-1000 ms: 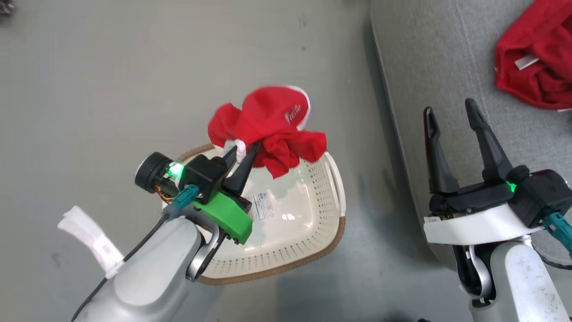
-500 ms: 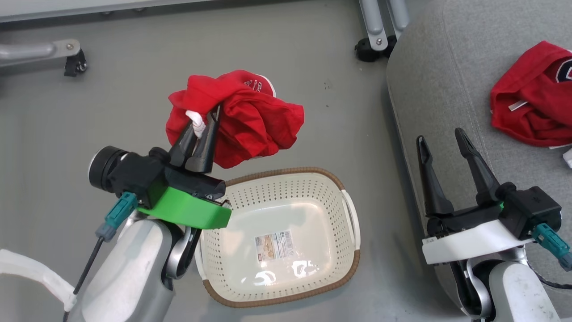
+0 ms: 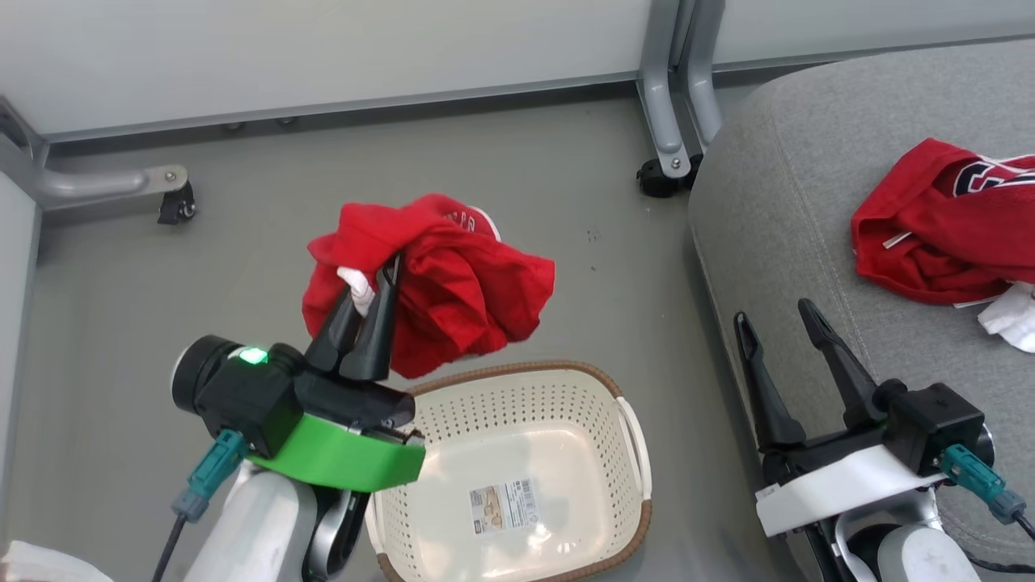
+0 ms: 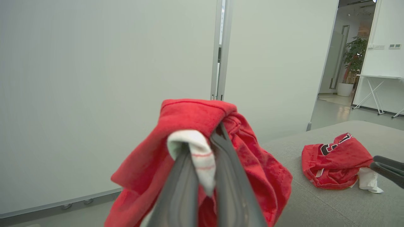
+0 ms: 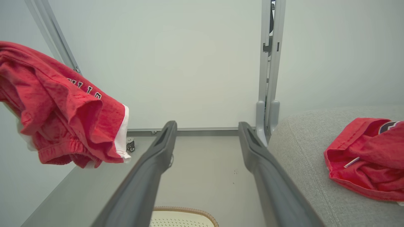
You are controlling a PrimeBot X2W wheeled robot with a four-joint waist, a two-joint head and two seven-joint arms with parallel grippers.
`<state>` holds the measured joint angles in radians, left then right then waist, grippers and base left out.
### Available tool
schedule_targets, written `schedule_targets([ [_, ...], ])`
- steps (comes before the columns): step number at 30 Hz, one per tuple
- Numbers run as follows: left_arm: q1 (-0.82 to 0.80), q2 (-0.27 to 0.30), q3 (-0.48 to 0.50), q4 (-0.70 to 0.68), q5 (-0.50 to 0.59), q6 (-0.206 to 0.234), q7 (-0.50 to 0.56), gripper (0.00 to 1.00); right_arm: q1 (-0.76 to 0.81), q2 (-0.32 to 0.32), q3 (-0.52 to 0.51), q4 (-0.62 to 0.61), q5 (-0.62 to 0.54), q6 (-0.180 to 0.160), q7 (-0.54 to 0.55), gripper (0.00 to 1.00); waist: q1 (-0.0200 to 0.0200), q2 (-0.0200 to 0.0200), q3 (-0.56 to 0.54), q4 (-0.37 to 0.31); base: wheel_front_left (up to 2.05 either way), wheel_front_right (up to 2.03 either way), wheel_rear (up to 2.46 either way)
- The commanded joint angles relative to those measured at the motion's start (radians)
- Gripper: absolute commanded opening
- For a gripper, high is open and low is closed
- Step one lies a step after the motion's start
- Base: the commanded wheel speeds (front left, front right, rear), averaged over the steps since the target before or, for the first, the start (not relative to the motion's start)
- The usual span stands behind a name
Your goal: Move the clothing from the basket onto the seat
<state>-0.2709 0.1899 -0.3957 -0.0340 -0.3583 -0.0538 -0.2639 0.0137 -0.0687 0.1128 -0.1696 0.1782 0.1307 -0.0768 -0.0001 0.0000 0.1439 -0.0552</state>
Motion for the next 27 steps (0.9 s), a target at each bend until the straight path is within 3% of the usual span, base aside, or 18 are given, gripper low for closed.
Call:
schedule_targets([
  [1, 0.026, -0.005, 0.000, -0.009, 0.011, -0.008, 0.000, 0.00, 0.021, -0.002, 0.004, -0.006, 0.002, 0.000, 0.005, 1.00, 0.0001, 0.0000, -0.031, -0.008, 0.00, 0.00, 0.00],
  [27, 0.126, -0.041, -0.002, -0.020, 0.030, -0.018, 0.000, 0.00, 0.065, -0.002, 0.032, -0.001, 0.038, 0.000, 0.029, 1.00, 0.0001, 0.0000, -0.110, -0.008, 0.00, 0.00, 0.00],
])
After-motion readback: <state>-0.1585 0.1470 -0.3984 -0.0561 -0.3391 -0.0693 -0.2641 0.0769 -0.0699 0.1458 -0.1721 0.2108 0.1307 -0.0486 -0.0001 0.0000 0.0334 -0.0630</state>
